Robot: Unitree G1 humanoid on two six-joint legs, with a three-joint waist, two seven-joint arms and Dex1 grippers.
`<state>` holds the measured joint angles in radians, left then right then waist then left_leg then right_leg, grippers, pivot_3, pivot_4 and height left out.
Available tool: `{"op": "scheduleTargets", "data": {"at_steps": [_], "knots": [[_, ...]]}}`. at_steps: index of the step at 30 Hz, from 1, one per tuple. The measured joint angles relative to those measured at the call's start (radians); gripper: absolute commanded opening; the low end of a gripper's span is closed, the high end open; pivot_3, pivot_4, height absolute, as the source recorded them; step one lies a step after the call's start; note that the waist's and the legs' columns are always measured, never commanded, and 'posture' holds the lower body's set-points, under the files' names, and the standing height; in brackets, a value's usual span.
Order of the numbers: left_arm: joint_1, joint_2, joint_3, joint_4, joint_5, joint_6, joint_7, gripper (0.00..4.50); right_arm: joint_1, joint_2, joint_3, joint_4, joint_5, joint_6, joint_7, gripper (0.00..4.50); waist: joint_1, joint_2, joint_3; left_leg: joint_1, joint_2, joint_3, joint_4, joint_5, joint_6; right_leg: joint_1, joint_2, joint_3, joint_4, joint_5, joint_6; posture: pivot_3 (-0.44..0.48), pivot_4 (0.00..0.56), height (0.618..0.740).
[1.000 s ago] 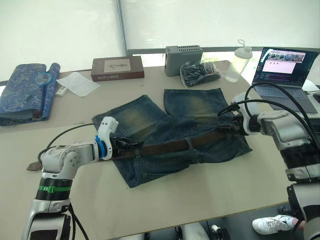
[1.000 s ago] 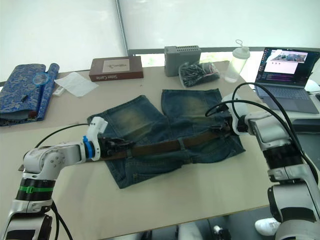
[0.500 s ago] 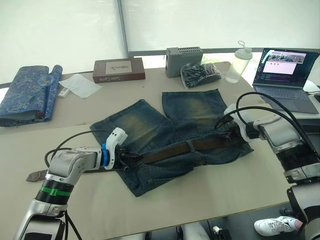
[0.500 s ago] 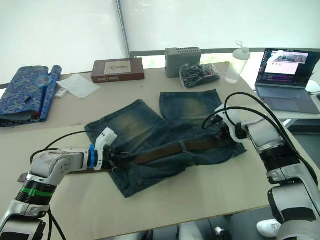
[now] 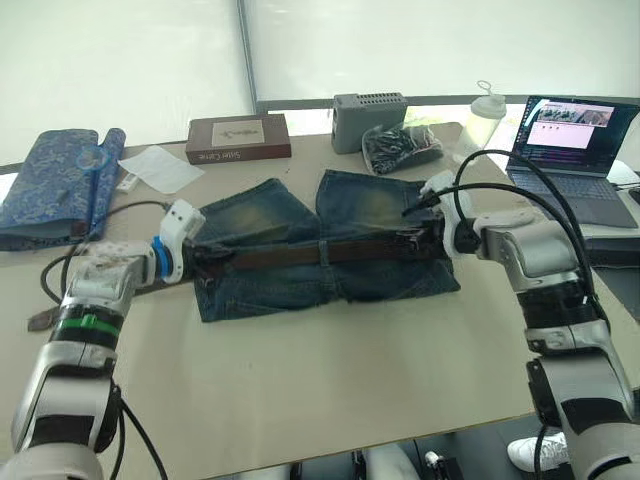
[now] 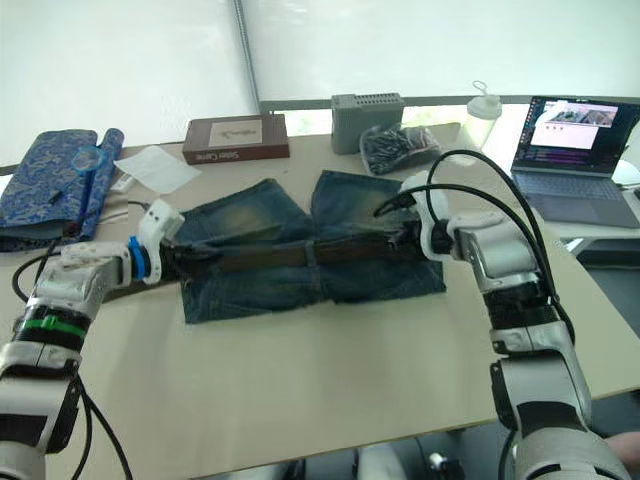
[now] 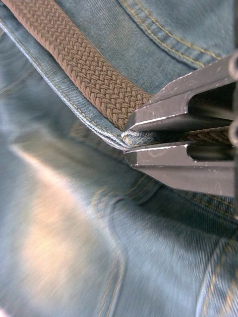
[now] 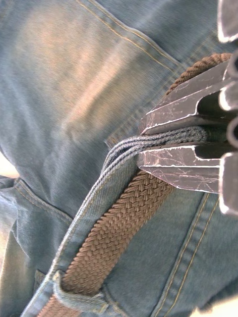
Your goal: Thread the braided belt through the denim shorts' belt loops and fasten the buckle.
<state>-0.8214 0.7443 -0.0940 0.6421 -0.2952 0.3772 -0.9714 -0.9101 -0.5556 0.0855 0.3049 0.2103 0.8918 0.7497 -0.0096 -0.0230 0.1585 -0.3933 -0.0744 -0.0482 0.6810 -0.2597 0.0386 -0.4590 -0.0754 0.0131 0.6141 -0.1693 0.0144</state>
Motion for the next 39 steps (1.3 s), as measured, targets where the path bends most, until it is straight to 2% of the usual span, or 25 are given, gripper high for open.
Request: {"op": "scheduleTargets", "data": {"at_steps": [4,7,11,14,15,17,20,21,22,24,26,27,30,31,36,37,39], "knots": [[-0.077,-0.005,0.071,0.041,0.002,-0.113,-0.043,0.00,-0.007,0.017,-0.060,0.041,0.011,-0.151,-0.013,0.03,-0.004,0.000,0.000,-0.009,0.000,0.000,0.002,0.001,-0.001,-0.007,0.000,0.000,0.004,0.001,0.002,0.000,0.150,0.740],[-0.039,0.024,0.129,-0.079,-0.060,-0.085,-0.116,0.00,0.033,0.001,-0.115,-0.038,0.053,-0.193,0.023,0.03,-0.008,0.000,0.000,-0.015,0.000,0.000,0.004,0.001,-0.001,-0.014,0.000,0.001,0.007,0.001,0.002,0.000,0.150,0.740],[0.206,0.102,0.224,-0.411,-0.188,0.057,-0.195,0.00,0.222,-0.028,-0.205,-0.273,0.206,-0.193,0.142,0.03,-0.019,0.000,0.000,-0.013,0.000,0.000,0.004,-0.002,0.003,-0.015,0.000,0.001,0.011,0.001,0.003,0.000,0.150,0.740],[0.469,0.121,0.317,-0.672,-0.271,0.143,-0.190,0.00,0.420,-0.078,-0.238,-0.465,0.268,-0.211,0.211,0.03,-0.019,0.001,0.000,-0.013,0.000,0.001,0.005,-0.004,0.006,-0.013,-0.001,0.001,0.009,0.001,0.003,0.000,0.150,0.740],[0.519,0.124,0.333,-0.711,-0.283,0.155,-0.188,0.00,0.459,-0.089,-0.242,-0.497,0.278,-0.219,0.225,0.03,-0.016,0.001,0.001,-0.013,0.000,0.002,0.005,-0.004,0.006,-0.012,-0.001,0.001,0.007,0.000,0.004,0.000,0.150,0.740],[0.633,0.132,0.365,-0.813,-0.291,0.157,-0.184,0.00,0.556,-0.119,-0.249,-0.584,0.286,-0.246,0.256,0.03,-0.009,0.001,0.001,-0.011,0.000,0.003,0.005,-0.007,0.011,-0.009,-0.001,0.001,-0.001,0.000,0.005,0.000,0.150,0.740],[0.860,0.139,0.412,-0.956,-0.255,0.107,-0.183,0.00,0.754,-0.189,-0.249,-0.706,0.273,-0.313,0.304,0.03,-0.001,0.003,0.002,0.006,0.003,0.003,0.003,-0.008,0.011,0.008,-0.002,0.001,-0.004,-0.001,0.004,0.000,0.150,0.740],[0.922,0.140,0.416,-0.975,-0.233,0.077,-0.186,0.00,0.811,-0.210,-0.245,-0.723,0.259,-0.336,0.320,0.03,0.001,0.004,0.003,0.011,0.004,0.004,0.003,-0.008,0.011,0.014,-0.002,0.001,-0.004,-0.003,0.004,0.000,0.150,0.740],[0.960,0.140,0.419,-0.981,-0.215,0.052,-0.188,0.00,0.846,-0.224,-0.240,-0.731,0.244,-0.355,0.328,0.03,0.002,0.004,0.003,0.015,0.005,0.004,0.003,-0.008,0.011,0.018,-0.002,0.001,-0.004,-0.010,0.011,0.000,0.150,0.740],[1.026,0.139,0.430,-0.980,-0.186,-0.003,-0.190,0.00,0.915,-0.258,-0.226,-0.737,0.216,-0.403,0.349,0.03,0.003,0.004,0.003,0.022,0.006,0.004,0.002,-0.008,0.011,0.024,-0.002,0.001,-0.004,-0.013,0.011,0.000,0.150,0.740],[1.090,0.138,0.452,-0.968,-0.182,-0.026,-0.201,0.94,0.986,-0.292,-0.224,-0.738,0.204,-0.452,0.385,0.96,0.007,0.004,0.003,0.022,0.006,0.004,0.002,-0.008,0.011,0.025,-0.002,0.000,-0.004,-0.014,0.013,0.000,0.150,0.740],[1.113,0.137,0.467,-0.944,-0.185,-0.024,-0.206,1.29,1.014,-0.305,-0.227,-0.738,0.205,-0.458,0.397,1.30,0.008,0.004,0.003,0.023,0.006,0.004,0.001,-0.009,0.011,0.025,-0.001,-0.001,-0.004,-0.014,0.013,0.000,0.150,0.740],[1.117,0.134,0.542,-0.889,-0.255,0.078,-0.183,2.73,1.038,-0.311,-0.282,-0.742,0.236,-0.439,0.385,2.30,0.014,0.003,0.004,0.021,0.006,0.004,0.001,-0.009,0.011,0.023,-0.001,-0.001,-0.003,-0.014,0.012,0.000,0.150,0.740],[1.108,0.134,0.566,-0.889,-0.303,0.136,-0.174,3.17,1.043,-0.311,-0.309,-0.756,0.252,-0.422,0.375,2.31,0.016,0.003,0.004,0.021,0.006,0.004,0.001,-0.009,0.011,0.023,-0.001,-0.001,-0.003,-0.014,0.012,0.000,0.150,0.740],[1.033,0.173,0.705,-0.894,-0.622,0.456,-0.143,3.17,1.074,-0.337,-0.465,-0.841,0.526,-0.244,0.387,2.31,0.024,0.002,0.004,0.022,0.006,0.003,0.001,-0.009,0.011,0.024,-0.002,-0.002,-0.003,-0.014,0.013,0.000,0.150,0.740],[1.004,0.173,0.713,-0.900,-0.672,0.501,-0.125,3.21,1.053,-0.337,-0.479,-0.853,0.586,-0.210,0.379,2.05,0.023,0.002,0.004,0.023,0.006,0.003,0.001,-0.009,0.011,0.026,-0.002,-0.002,-0.003,-0.014,0.013,0.000,0.150,0.740],[0.927,0.155,0.708,-0.902,-0.754,0.566,-0.060,2.67,0.970,-0.327,-0.469,-0.864,0.665,-0.155,0.323,1.42,0.022,0.001,0.004,0.024,0.006,0.003,0.001,-0.009,0.011,0.027,-0.001,-0.002,-0.003,-0.014,0.013,0.000,0.150,0.740]]}}
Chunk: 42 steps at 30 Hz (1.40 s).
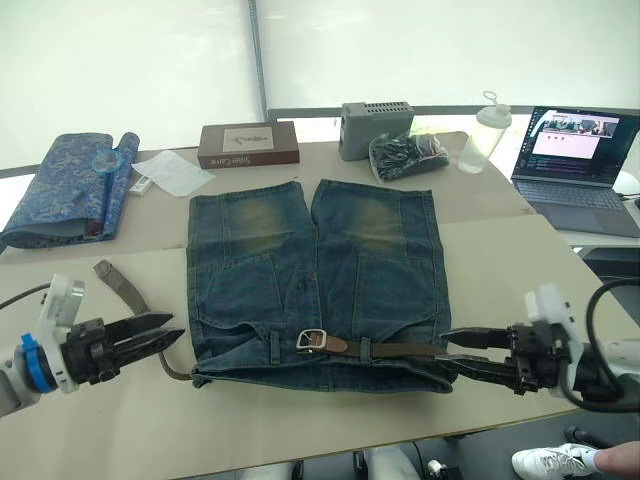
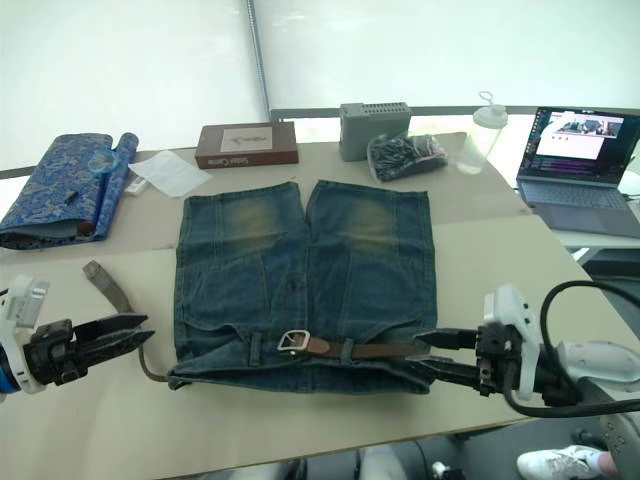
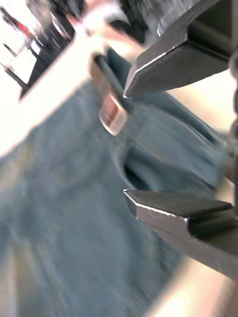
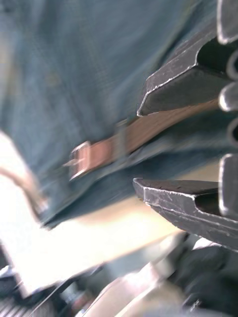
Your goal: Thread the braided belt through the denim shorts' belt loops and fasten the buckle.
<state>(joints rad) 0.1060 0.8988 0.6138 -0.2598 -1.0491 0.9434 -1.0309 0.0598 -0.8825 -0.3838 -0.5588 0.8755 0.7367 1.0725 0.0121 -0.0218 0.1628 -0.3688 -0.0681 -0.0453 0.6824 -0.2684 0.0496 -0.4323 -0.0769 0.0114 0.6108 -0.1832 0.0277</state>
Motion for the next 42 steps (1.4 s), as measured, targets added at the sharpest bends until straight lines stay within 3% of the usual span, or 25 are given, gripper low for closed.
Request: {"op": "scheduleTargets", "data": {"at_steps": [2,4,6,9,11,15,18,24,25,26,29,32,42], "knots": [[-0.039,-0.016,-0.014,-0.005,-0.018,0.018,0.047,1.93,-0.075,0.021,0.063,-0.004,0.002,0.018,-0.056,0.78,-0.003,-0.001,-0.001,0.001,0.000,0.000,-0.001,-0.001,-0.001,0.000,0.000,0.000,0.000,0.000,0.000,0.000,0.150,0.740],[-0.060,-0.057,-0.088,-0.038,0.029,-0.004,0.110,1.02,-0.191,0.105,0.223,0.001,-0.083,0.017,-0.138,0.09,-0.011,-0.001,-0.001,0.001,0.000,0.001,-0.002,-0.001,-0.003,-0.002,0.001,0.002,0.000,0.001,-0.003,0.000,0.150,0.740],[-0.071,-0.150,-0.159,-0.069,0.076,-0.032,0.195,0.03,-0.280,0.200,0.411,0.046,-0.214,-0.044,-0.176,0.00,-0.013,0.000,-0.001,-0.001,-0.002,0.001,-0.003,-0.001,-0.004,-0.005,0.001,0.003,0.002,0.006,-0.009,0.000,0.150,0.740],[-0.077,-0.269,-0.197,-0.081,0.115,-0.075,0.320,0.03,-0.363,0.331,0.572,0.160,-0.354,-0.160,-0.202,0.00,-0.012,-0.002,0.000,-0.005,-0.002,0.000,-0.003,0.000,-0.006,-0.009,0.001,0.002,0.002,0.007,-0.011,0.000,0.150,0.740],[-0.072,-0.317,-0.164,-0.094,0.138,-0.100,0.421,0.03,-0.402,0.396,0.590,0.218,-0.386,-0.219,-0.205,0.00,-0.009,-0.002,0.000,-0.005,-0.003,-0.001,-0.003,0.002,-0.010,-0.010,0.001,0.002,0.002,0.007,-0.012,0.000,0.150,0.740],[-0.066,-0.370,-0.103,-0.146,0.211,-0.119,0.675,0.00,-0.499,0.451,0.591,0.251,-0.392,-0.276,-0.181,1.24,-0.006,-0.002,0.000,-0.004,-0.003,-0.002,-0.002,-0.002,-0.005,-0.008,0.001,0.002,0.001,0.007,-0.011,0.000,0.150,0.740],[-0.078,-0.370,-0.061,-0.182,0.237,-0.076,0.826,0.86,-0.515,0.444,0.591,0.257,-0.383,-0.276,-0.146,2.28,0.001,-0.002,0.000,-0.003,-0.003,-0.003,-0.002,-0.001,-0.005,-0.007,0.002,0.000,0.002,0.007,-0.011,0.000,0.150,0.740],[-0.231,-0.303,-0.103,-0.213,0.395,0.131,1.133,3.80,-0.584,0.421,0.585,0.303,-0.383,-0.275,-0.082,4.39,-0.001,-0.002,0.000,-0.001,-0.004,-0.002,-0.002,0.000,-0.007,-0.006,0.008,0.000,0.003,0.008,-0.012,0.000,0.150,0.740],[-0.289,-0.289,-0.137,-0.190,0.441,0.213,1.190,4.24,-0.598,0.422,0.586,0.316,-0.384,-0.275,-0.075,4.50,0.000,-0.002,0.000,-0.001,-0.004,-0.003,-0.002,0.000,-0.007,-0.006,0.009,0.000,0.004,0.008,-0.012,0.000,0.150,0.740],[-0.326,-0.282,-0.156,-0.168,0.472,0.264,1.225,4.41,-0.607,0.425,0.589,0.322,-0.385,-0.276,-0.071,4.50,0.000,-0.002,0.000,-0.001,-0.004,-0.003,-0.002,0.000,-0.007,-0.006,0.010,0.000,0.004,0.008,-0.012,0.000,0.150,0.740],[-0.505,-0.302,-0.215,-0.046,0.606,0.450,1.359,4.41,-0.628,0.423,0.594,0.343,-0.395,-0.294,-0.044,4.50,-0.001,-0.003,0.000,-0.001,-0.005,-0.003,-0.002,0.001,-0.008,-0.007,0.011,0.000,0.004,0.008,-0.012,0.000,0.150,0.740],[-0.575,-0.306,-0.257,0.083,0.696,0.451,1.378,4.41,-0.639,0.429,0.599,0.357,-0.411,-0.309,-0.032,4.50,-0.009,-0.003,0.000,-0.001,-0.005,-0.002,-0.004,0.002,-0.012,-0.008,0.009,0.001,0.004,0.008,-0.012,0.000,0.150,0.740],[-0.788,-0.310,-0.299,0.674,0.869,0.087,1.323,4.41,-0.617,0.440,0.608,0.359,-0.462,-0.329,-0.055,4.50,-0.009,-0.003,0.000,-0.004,-0.005,-0.003,-0.004,0.001,-0.012,-0.011,0.002,-0.001,0.005,0.009,-0.012,0.000,0.150,0.740]]}}
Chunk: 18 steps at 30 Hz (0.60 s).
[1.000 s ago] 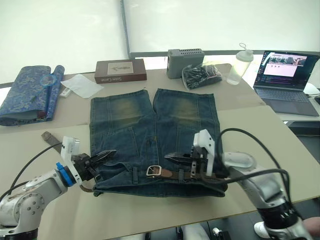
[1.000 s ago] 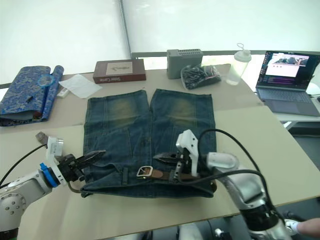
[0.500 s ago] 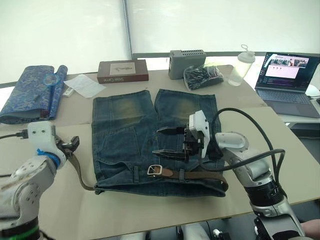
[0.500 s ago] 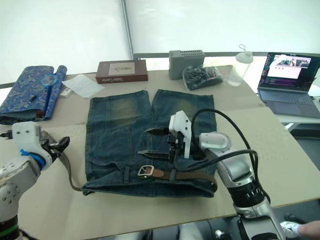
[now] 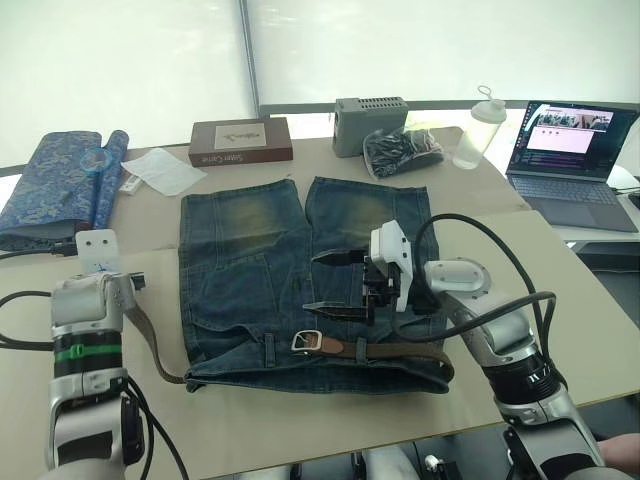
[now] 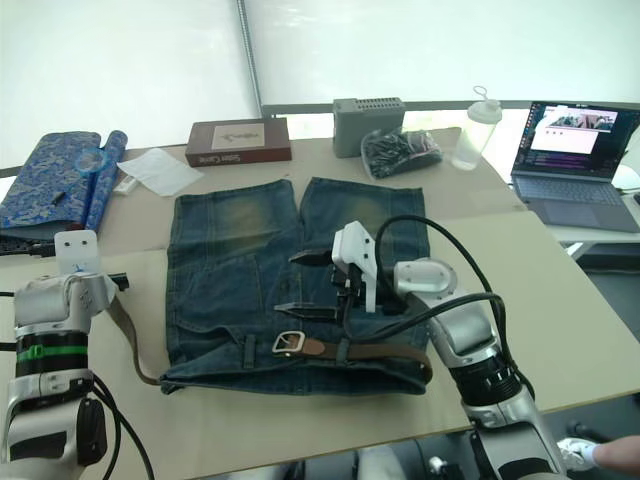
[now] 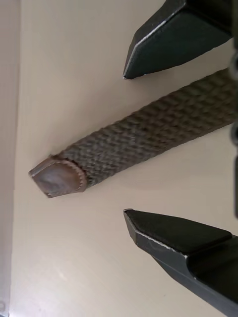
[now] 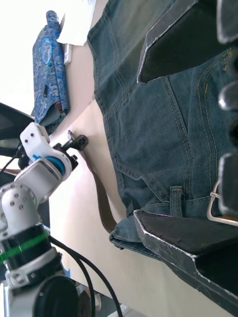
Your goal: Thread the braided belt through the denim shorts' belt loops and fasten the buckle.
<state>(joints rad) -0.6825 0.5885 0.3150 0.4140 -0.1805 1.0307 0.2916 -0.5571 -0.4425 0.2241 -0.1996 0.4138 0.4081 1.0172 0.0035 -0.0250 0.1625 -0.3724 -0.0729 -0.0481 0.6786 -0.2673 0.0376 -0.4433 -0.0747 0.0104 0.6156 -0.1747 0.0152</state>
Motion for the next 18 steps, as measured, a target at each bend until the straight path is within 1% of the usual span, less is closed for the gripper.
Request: {"op": "scheduleTargets", "data": {"at_steps": [1,4,7,9,11,12,14,18], "knots": [[-0.017,0.000,-0.003,0.040,0.012,-0.030,-0.006,4.41,0.001,0.000,0.000,-0.003,-0.001,0.000,-0.002,4.50,0.001,0.000,0.000,0.000,0.000,0.000,0.000,0.000,0.000,0.000,0.000,0.000,0.001,0.000,0.000,0.000,0.150,0.740],[-0.053,-0.001,-0.009,0.129,0.034,-0.093,-0.028,3.60,0.006,-0.001,0.000,-0.010,-0.009,0.000,-0.014,4.50,0.005,0.000,0.000,0.001,0.000,0.000,0.000,0.000,0.000,0.000,0.000,0.000,0.001,0.000,0.000,0.000,0.150,0.740],[-0.040,-0.019,0.011,0.110,0.034,-0.087,-0.031,2.18,0.021,-0.006,0.000,-0.023,-0.015,0.000,-0.019,4.50,0.003,0.000,0.000,0.000,0.000,0.000,0.000,0.000,0.001,0.000,0.000,0.000,0.002,0.000,0.000,0.000,0.150,0.740],[0.003,-0.029,0.030,0.037,0.034,-0.051,-0.031,1.10,0.021,-0.011,-0.002,-0.033,-0.016,0.000,-0.023,4.50,-0.011,0.000,0.000,0.000,0.000,0.001,0.000,0.000,0.000,-0.001,-0.001,0.001,0.002,0.000,0.000,0.000,0.150,0.740],[0.057,-0.046,0.058,-0.058,0.036,-0.005,-0.019,0.23,0.022,-0.016,-0.003,-0.035,-0.016,0.000,-0.025,4.50,-0.023,0.000,0.000,0.000,0.000,0.003,0.000,0.000,0.000,-0.002,-0.001,0.002,0.002,0.000,0.000,0.000,0.150,0.740],[0.086,-0.058,0.083,-0.124,0.036,0.027,-0.011,0.09,0.022,-0.019,-0.003,-0.035,-0.016,0.001,-0.024,4.50,-0.026,0.000,0.000,0.000,0.000,0.004,0.000,0.000,0.000,-0.004,-0.001,0.002,0.003,0.000,0.000,0.000,0.150,0.740],[0.130,-0.082,0.118,-0.217,0.035,0.079,-0.003,0.09,0.022,-0.020,-0.004,-0.035,-0.016,0.001,-0.024,4.50,-0.026,0.000,0.000,-0.001,0.000,0.004,0.000,-0.001,0.000,-0.005,-0.001,0.002,0.004,0.000,0.000,0.000,0.150,0.740],[0.181,-0.111,0.154,-0.314,0.040,0.119,0.001,0.09,0.022,-0.015,-0.004,-0.033,-0.009,0.001,-0.021,4.50,-0.020,0.000,0.000,-0.002,0.000,0.004,0.001,-0.002,0.003,-0.007,-0.001,0.002,0.006,0.000,0.000,0.000,0.150,0.740]]}}
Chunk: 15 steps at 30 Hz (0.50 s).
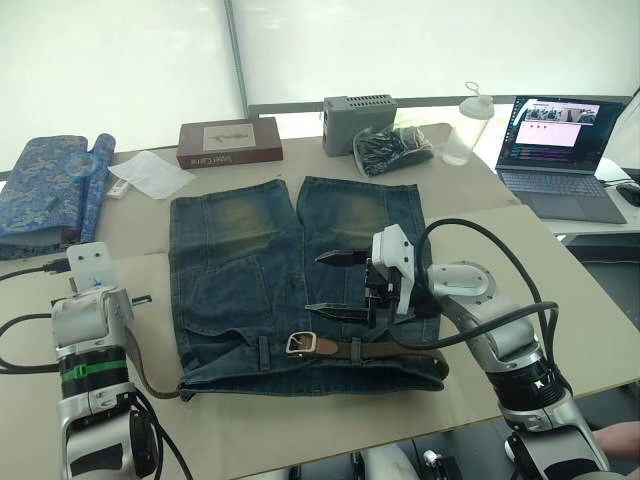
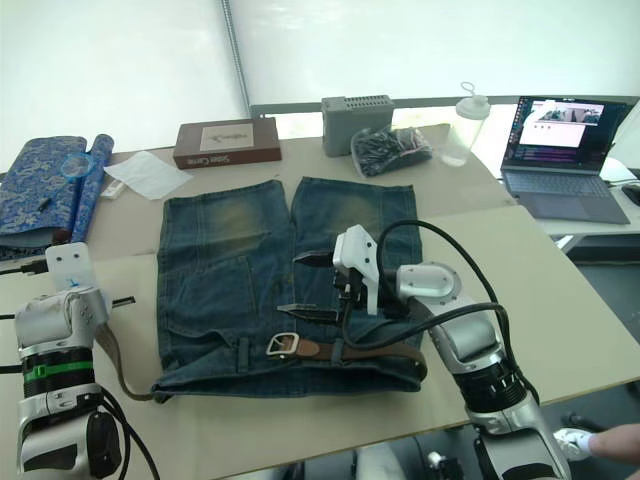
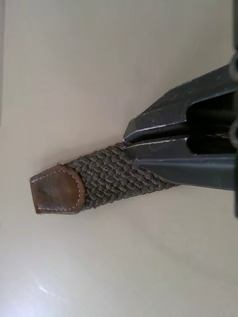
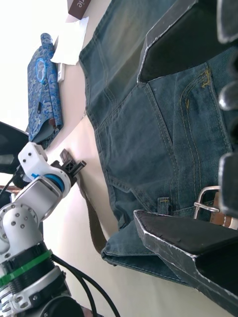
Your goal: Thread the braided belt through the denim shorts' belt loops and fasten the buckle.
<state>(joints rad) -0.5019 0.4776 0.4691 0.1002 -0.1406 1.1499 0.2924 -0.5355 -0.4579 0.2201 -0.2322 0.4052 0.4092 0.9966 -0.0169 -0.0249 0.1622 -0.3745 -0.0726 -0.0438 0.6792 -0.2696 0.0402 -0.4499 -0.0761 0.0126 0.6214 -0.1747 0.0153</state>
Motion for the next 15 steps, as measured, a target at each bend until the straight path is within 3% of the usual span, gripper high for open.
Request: {"op": "scheduleTargets", "data": {"at_steps": [1,4,10,12,15], "knots": [[0.022,-0.003,-0.004,-0.029,0.005,0.000,-0.004,0.09,-0.001,0.002,0.000,0.004,0.003,0.001,0.003,4.50,0.000,0.000,0.000,0.000,0.000,0.000,0.000,0.000,0.000,0.000,0.000,0.000,0.001,0.000,0.000,0.000,0.150,0.740],[0.088,0.017,-0.046,-0.114,0.017,0.022,-0.051,0.90,-0.002,0.004,-0.001,0.012,0.010,0.002,0.007,4.50,0.001,0.000,0.000,-0.002,0.000,0.000,0.000,0.000,0.000,-0.003,0.000,0.000,0.002,0.000,0.000,0.000,0.150,0.740],[0.077,-0.024,-0.039,-0.239,0.067,0.128,-0.020,3.84,-0.003,0.003,-0.001,0.031,0.010,0.002,0.027,4.50,0.011,-0.001,0.000,-0.008,0.000,-0.001,0.002,0.002,-0.002,-0.007,0.000,-0.001,0.003,0.000,0.000,0.000,0.150,0.740],[0.070,-0.040,-0.037,-0.241,0.092,0.129,0.005,4.45,-0.004,0.004,-0.001,0.032,0.010,0.002,0.028,4.50,0.011,-0.001,0.000,-0.008,0.000,-0.001,0.002,0.002,-0.003,-0.007,0.000,-0.001,0.003,0.000,0.000,0.000,0.150,0.740],[0.071,-0.045,-0.037,-0.240,0.145,0.122,0.040,4.45,-0.004,0.005,0.000,0.033,0.010,0.002,0.030,4.50,0.011,-0.001,0.000,-0.008,0.000,-0.001,0.002,0.002,-0.003,-0.007,0.001,-0.001,0.003,0.000,0.000,0.000,0.150,0.740]]}}
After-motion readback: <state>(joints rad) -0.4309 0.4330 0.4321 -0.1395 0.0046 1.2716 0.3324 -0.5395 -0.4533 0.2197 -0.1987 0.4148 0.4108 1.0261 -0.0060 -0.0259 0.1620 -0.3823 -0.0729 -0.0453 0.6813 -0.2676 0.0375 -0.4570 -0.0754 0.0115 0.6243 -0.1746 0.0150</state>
